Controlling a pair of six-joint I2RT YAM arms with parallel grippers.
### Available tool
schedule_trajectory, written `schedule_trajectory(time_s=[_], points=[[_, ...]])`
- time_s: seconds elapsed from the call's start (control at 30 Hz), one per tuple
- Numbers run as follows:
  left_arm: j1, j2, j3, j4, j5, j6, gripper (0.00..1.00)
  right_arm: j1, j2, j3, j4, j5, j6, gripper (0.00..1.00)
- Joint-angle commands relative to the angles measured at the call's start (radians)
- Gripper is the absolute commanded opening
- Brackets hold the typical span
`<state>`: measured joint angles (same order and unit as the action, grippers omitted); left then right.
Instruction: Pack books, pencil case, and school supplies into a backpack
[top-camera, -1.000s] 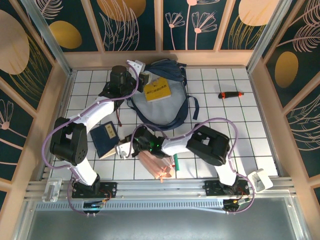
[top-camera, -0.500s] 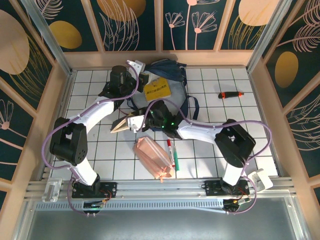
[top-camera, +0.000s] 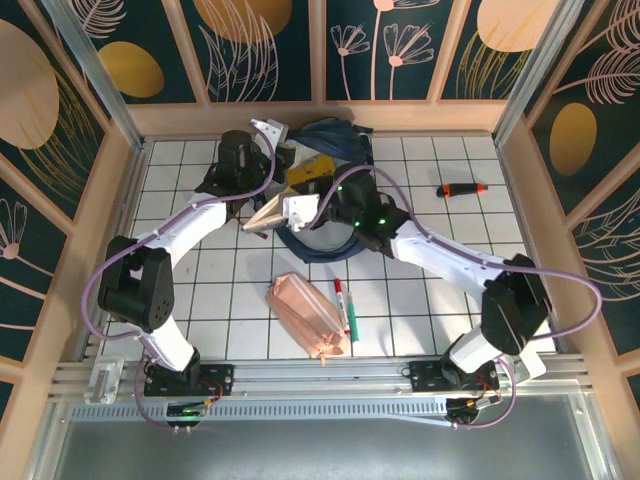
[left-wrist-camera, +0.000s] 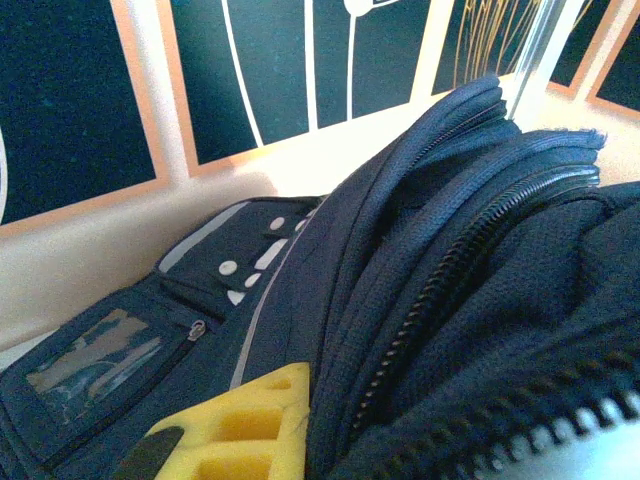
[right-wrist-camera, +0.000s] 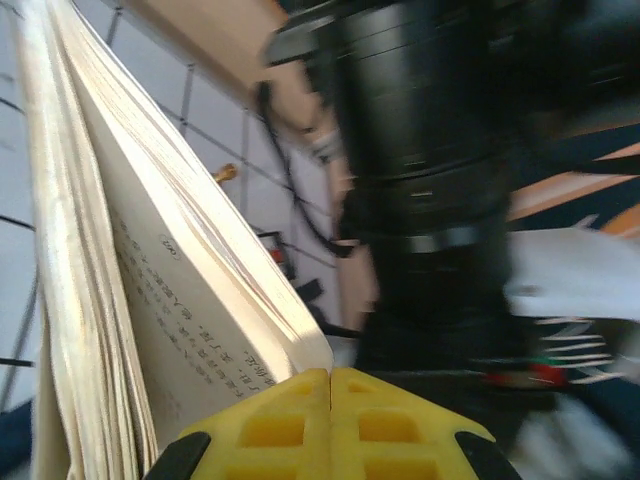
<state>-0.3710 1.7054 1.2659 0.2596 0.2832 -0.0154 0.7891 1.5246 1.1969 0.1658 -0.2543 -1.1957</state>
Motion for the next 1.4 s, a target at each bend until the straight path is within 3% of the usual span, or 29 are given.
schedule_trajectory(time_s=[0.0, 0.17, 0.4, 0.47, 0.53, 0.63, 0.7, 0.77, 0.83, 0.87, 0.97, 1.07, 1.13, 1.2, 1.37], points=[[0.013, -0.037, 0.059, 0.064, 0.003, -0.039, 0.0, -0.037, -0.074, 0.045, -0.016, 0.004, -0.054, 0.0], [0.013, -0.032, 0.066, 0.064, 0.014, -0.046, 0.0, -0.092, -0.118, -0.008, -0.046, 0.022, -0.088, 0.0], [0.014, -0.033, 0.052, 0.066, 0.027, -0.056, 0.0, -0.104, -0.125, -0.293, -0.076, 0.015, -0.074, 0.01], [0.014, -0.04, 0.043, 0.063, 0.027, -0.052, 0.0, -0.083, -0.138, -0.318, -0.132, -0.005, 0.0, 0.15], [0.012, -0.049, 0.034, 0.058, 0.025, -0.039, 0.0, -0.082, -0.173, -0.331, -0.146, -0.073, 0.105, 0.24], [0.014, -0.055, 0.022, 0.052, 0.02, -0.026, 0.0, -0.104, -0.216, -0.329, -0.124, -0.159, 0.329, 0.36], [0.013, -0.053, 0.021, 0.051, 0.026, -0.027, 0.0, -0.12, -0.204, -0.281, -0.119, -0.157, 0.558, 0.43], [0.014, -0.051, 0.021, 0.056, 0.033, -0.036, 0.0, -0.135, -0.161, -0.208, -0.161, -0.17, 0.802, 0.46], [0.012, -0.046, 0.02, 0.059, 0.039, -0.047, 0.0, -0.144, -0.119, -0.155, -0.262, -0.287, 0.881, 0.47], [0.013, -0.046, 0.02, 0.061, 0.043, -0.05, 0.0, -0.142, -0.103, -0.155, -0.263, -0.288, 0.96, 0.47], [0.013, -0.047, 0.016, 0.058, 0.05, -0.053, 0.0, -0.149, -0.082, -0.187, -0.204, -0.078, 1.429, 0.51], [0.013, -0.05, 0.018, 0.044, 0.049, -0.045, 0.0, -0.154, -0.088, -0.191, -0.349, 0.056, 1.94, 0.54], [0.012, -0.053, 0.019, 0.036, 0.047, -0.037, 0.0, -0.135, -0.119, -0.227, -0.393, 0.056, 2.204, 0.57], [0.013, -0.052, 0.02, 0.034, 0.045, -0.035, 0.0, -0.119, -0.163, -0.293, -0.404, 0.046, 2.456, 0.67], [0.013, -0.04, 0.018, 0.036, 0.056, -0.032, 0.0, -0.106, -0.16, -0.381, -0.245, -0.052, 2.781, 0.71]])
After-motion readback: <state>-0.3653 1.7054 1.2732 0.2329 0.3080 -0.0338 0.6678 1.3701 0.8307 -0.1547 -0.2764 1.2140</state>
